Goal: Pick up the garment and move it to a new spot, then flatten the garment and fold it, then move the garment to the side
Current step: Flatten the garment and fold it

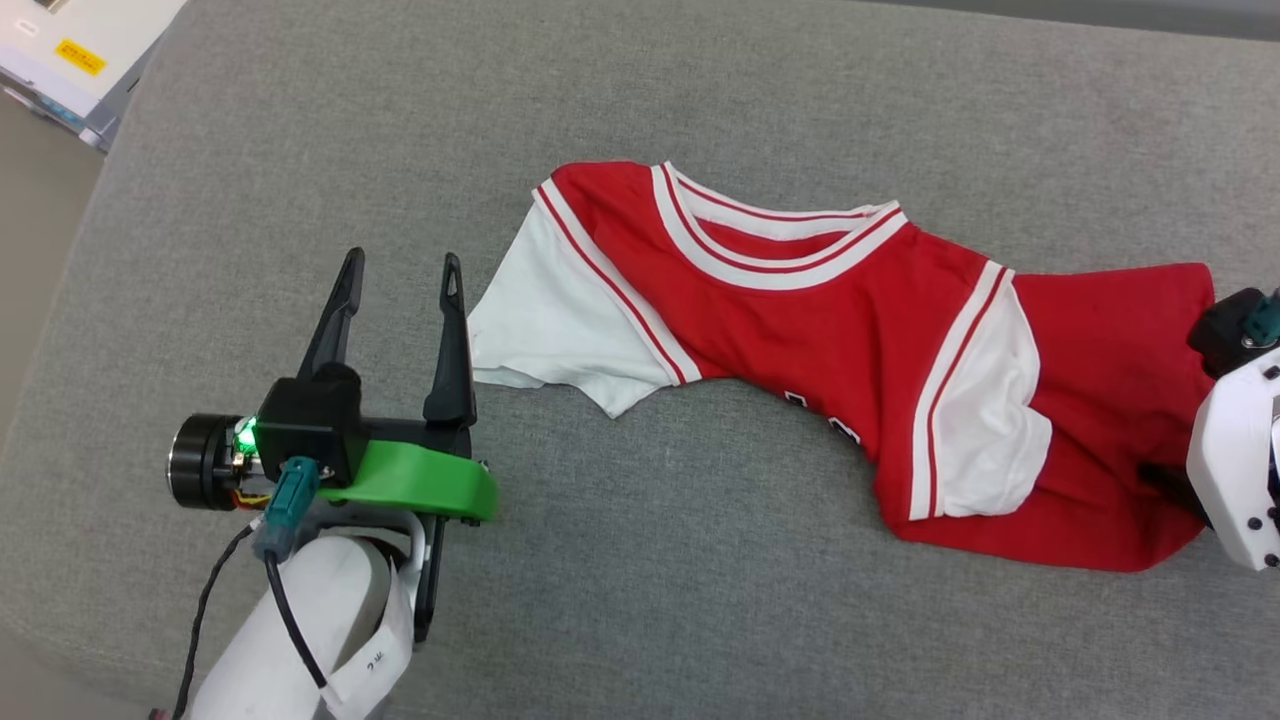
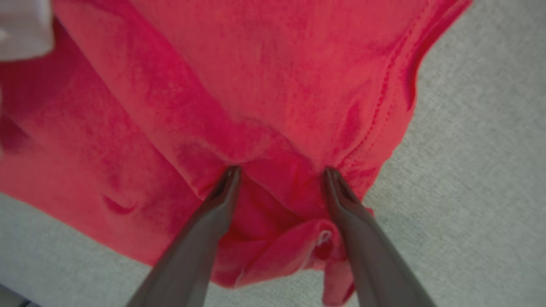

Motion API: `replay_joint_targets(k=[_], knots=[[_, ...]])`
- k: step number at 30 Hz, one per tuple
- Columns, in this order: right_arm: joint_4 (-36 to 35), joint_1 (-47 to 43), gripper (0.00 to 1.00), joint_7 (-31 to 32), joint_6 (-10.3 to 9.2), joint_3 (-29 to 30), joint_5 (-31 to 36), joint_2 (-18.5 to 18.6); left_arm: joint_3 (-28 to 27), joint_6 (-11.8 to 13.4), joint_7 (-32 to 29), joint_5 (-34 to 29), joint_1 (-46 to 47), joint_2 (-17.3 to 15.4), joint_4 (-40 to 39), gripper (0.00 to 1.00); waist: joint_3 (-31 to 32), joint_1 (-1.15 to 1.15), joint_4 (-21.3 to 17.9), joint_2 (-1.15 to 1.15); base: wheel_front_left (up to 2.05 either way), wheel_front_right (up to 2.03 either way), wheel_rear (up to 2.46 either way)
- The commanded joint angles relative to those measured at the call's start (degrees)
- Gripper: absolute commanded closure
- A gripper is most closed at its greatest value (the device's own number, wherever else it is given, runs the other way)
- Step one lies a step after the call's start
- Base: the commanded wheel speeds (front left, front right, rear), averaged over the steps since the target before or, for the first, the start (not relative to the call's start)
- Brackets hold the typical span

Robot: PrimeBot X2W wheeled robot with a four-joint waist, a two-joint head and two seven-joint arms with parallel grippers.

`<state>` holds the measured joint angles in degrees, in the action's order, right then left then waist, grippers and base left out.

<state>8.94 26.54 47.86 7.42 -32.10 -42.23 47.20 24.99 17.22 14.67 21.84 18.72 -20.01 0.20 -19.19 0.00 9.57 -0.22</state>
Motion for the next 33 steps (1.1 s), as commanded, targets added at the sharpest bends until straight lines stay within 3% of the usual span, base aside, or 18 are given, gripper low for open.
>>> replay_joint_targets(k=[1, 8, 9, 16, 23, 28, 33], knots=[[1.8, -0.9, 0.00, -0.2, 0.07, -3.2, -1.1, -1.4, -0.9, -1.0, 0.3, -1.5, -1.0, 1.1, 0.4, 0.00, -1.9, 0.00, 1.3, 0.22, 0.00, 0.00, 0.00], [4.4, -1.1, 0.00, -5.8, 0.07, -9.8, -4.3, -2.8, -5.2, -4.4, 0.3, -5.1, -2.5, 4.4, 1.6, 0.00, -1.4, 0.00, -0.3, 0.22, 0.00, 0.00, 0.00], [4.3, -0.5, 1.00, -7.2, 0.07, -10.2, -4.6, -2.7, -5.9, -4.9, 0.3, -5.6, -2.8, 4.7, 1.8, 0.00, -1.0, 0.00, -0.8, 0.22, 0.00, 0.00, 0.00], [-1.6, 1.1, 1.00, -16.0, 0.07, -8.1, -5.9, 0.8, -9.4, -7.2, 0.3, -8.1, -5.6, 6.4, 2.7, 0.00, 2.7, 0.00, -3.0, 0.22, 0.00, 0.00, 0.00], [-13.3, -7.9, 1.00, -18.9, 0.07, -0.7, -7.0, 6.3, -11.8, -8.7, 0.3, -9.9, -8.9, 8.0, 2.9, 0.00, 5.9, 0.00, -4.6, 0.22, 0.00, 0.00, 0.00], [-20.6, -19.1, 1.00, -18.3, 0.07, 8.1, -6.6, 5.9, -13.1, -9.7, 0.3, -10.8, -10.5, 9.0, 2.9, 0.00, 6.9, 0.00, -5.3, 0.22, 0.00, 0.00, 0.00], [-26.0, -31.5, 1.00, -16.1, 0.07, 18.2, -4.1, 1.5, -14.2, -10.8, 0.3, -11.8, -11.3, 9.8, 2.9, 0.00, 7.0, 0.00, -5.6, 0.22, 0.00, 0.00, 0.00]])
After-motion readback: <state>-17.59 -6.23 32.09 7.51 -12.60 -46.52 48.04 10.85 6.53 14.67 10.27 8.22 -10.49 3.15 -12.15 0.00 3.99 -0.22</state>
